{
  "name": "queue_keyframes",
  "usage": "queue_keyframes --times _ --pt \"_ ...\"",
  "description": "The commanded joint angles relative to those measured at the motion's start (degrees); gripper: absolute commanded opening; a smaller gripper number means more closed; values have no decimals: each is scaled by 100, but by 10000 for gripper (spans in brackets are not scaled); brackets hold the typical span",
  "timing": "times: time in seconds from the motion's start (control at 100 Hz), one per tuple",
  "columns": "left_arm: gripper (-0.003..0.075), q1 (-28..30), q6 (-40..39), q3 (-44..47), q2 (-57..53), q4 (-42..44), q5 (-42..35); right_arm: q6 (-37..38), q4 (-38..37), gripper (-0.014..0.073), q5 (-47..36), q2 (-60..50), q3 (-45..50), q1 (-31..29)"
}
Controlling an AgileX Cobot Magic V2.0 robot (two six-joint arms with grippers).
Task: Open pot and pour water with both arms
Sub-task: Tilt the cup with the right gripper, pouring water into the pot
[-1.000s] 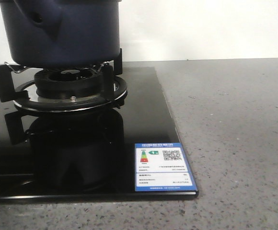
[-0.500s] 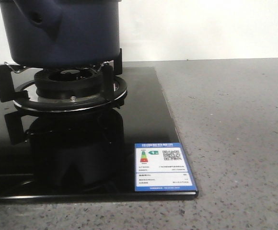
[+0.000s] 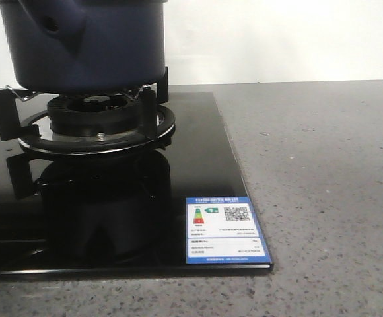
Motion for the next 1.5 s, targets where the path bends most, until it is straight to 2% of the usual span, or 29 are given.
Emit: queue_keyframes --times 0.0,0.16,0.43,0.93,1.23,1.38,1.49 --pt "398 23 0 -219 -198 -152 -215 -7 -460 339 -161 -283 -222 0" --pt "398 23 0 -219 -198 -152 -215 -7 -1072 339 -161 -283 -222 0" --pt "398 23 0 -219 -198 -152 -215 -7 -1471 339 -161 -283 -222 0" --pt "398 23 0 -219 -198 -152 -215 46 -1333 339 -50 -338 -222 0" --pt "398 23 0 -219 -198 -152 -215 1821 -1282 339 118 -722 -222 0" --pt "398 23 0 -219 -187 -152 -215 3162 -1282 339 902 -1060 -222 0" --pt "398 23 0 -219 -164 -152 -215 4603 -1088 339 1768 -1319 -222 -28"
